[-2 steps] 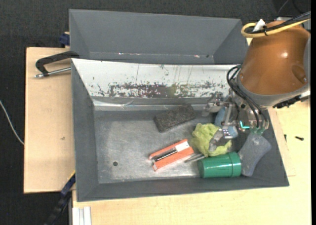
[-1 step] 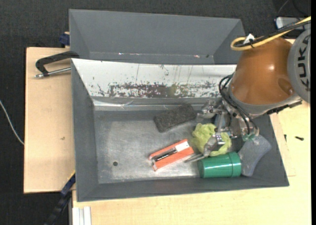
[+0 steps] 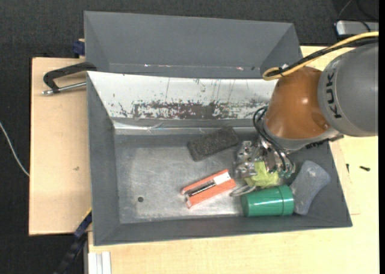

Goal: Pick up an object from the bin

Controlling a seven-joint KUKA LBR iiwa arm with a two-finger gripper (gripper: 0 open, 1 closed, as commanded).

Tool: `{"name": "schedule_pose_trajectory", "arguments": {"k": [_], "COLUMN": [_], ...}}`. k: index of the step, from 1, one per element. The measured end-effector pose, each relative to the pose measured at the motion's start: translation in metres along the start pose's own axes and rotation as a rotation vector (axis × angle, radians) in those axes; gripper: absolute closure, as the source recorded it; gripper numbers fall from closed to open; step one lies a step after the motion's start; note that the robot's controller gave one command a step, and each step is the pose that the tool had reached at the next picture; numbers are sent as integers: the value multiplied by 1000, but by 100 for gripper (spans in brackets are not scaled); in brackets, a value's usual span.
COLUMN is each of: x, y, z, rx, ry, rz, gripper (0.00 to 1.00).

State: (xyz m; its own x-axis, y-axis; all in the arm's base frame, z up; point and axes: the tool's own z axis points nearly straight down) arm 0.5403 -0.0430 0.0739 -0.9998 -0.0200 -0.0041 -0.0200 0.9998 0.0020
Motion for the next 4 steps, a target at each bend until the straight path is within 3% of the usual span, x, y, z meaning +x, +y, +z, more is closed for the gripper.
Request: {"name": "schedule_pose_trajectory", "arguments": {"k": [1, 2, 3, 4], "x": [1, 1, 31, 28], "y": [0, 0, 48, 94], "z": [2, 2, -2, 0], "rx": [1, 1, 3, 0], "ry": [0, 0, 4, 0], "rz": [0, 0, -61, -108], "gripper": [0, 0, 0, 100]}}
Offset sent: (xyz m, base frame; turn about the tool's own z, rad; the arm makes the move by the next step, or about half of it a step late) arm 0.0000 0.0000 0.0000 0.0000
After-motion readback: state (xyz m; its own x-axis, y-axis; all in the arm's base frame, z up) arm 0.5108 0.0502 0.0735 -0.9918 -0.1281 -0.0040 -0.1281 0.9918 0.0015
